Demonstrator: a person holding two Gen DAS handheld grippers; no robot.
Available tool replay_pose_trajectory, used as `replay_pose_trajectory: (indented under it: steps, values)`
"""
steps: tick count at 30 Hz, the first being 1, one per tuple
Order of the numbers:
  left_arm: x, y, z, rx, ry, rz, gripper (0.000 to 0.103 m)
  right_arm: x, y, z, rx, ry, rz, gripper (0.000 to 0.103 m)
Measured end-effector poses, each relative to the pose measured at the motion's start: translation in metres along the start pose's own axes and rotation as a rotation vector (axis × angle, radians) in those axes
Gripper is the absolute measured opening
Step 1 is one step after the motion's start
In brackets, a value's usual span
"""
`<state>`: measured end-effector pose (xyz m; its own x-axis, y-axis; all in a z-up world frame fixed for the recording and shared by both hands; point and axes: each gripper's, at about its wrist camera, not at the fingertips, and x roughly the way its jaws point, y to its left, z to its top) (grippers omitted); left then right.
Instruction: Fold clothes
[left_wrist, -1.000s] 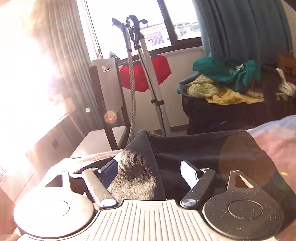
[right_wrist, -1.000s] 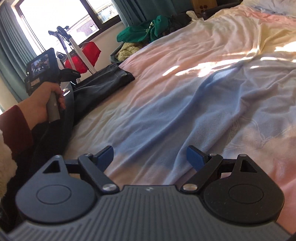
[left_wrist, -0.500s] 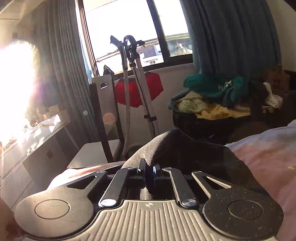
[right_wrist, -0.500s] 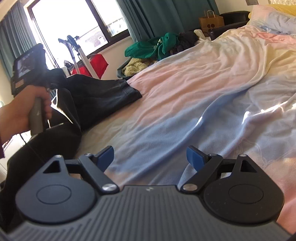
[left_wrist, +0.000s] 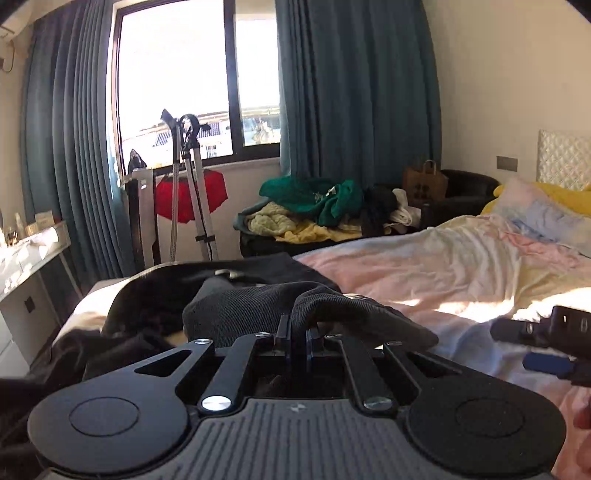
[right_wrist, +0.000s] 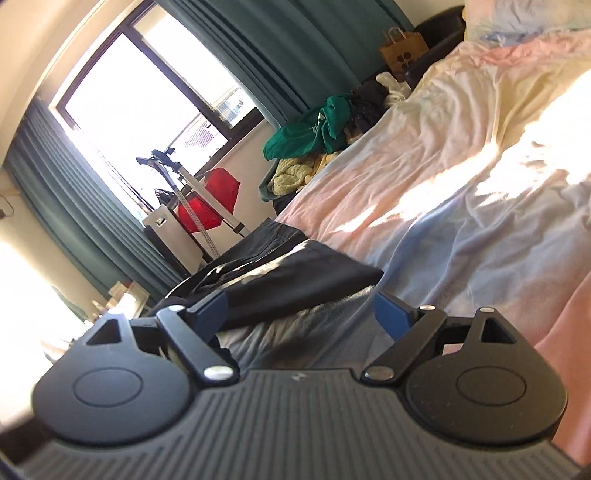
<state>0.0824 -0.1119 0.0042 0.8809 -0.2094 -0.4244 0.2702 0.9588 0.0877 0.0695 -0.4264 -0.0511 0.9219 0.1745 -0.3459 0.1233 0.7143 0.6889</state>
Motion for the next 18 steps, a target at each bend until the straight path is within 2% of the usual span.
replay_pose_trajectory:
  steps: [2, 6, 8, 13, 16, 18]
  values:
    - [-0.007, 0.013, -0.032, -0.058, 0.042, 0.014, 0.007, -0.001, -0.006, 0.0, 0.065, 0.028, 0.03, 0.089]
    - [-0.006, 0.04, -0.068, -0.163, 0.087, 0.03, 0.008, 0.004, -0.014, -0.004, 0.165, 0.096, 0.061, 0.089]
    - [-0.006, 0.047, -0.072, -0.172, 0.078, 0.024, 0.008, 0.008, -0.017, -0.008, 0.19, 0.127, 0.07, 0.089]
    - [-0.006, 0.065, -0.067, -0.274, 0.052, -0.012, 0.008, 0.031, -0.023, -0.025, 0.329, 0.233, 0.189, 0.089]
    - [-0.001, 0.077, -0.066, -0.341, 0.053, -0.017, 0.008, 0.056, -0.021, -0.031, 0.37, 0.28, 0.215, 0.089]
    - [-0.001, 0.086, -0.066, -0.384, 0.053, -0.014, 0.008, 0.078, -0.021, -0.036, 0.401, 0.318, 0.223, 0.082]
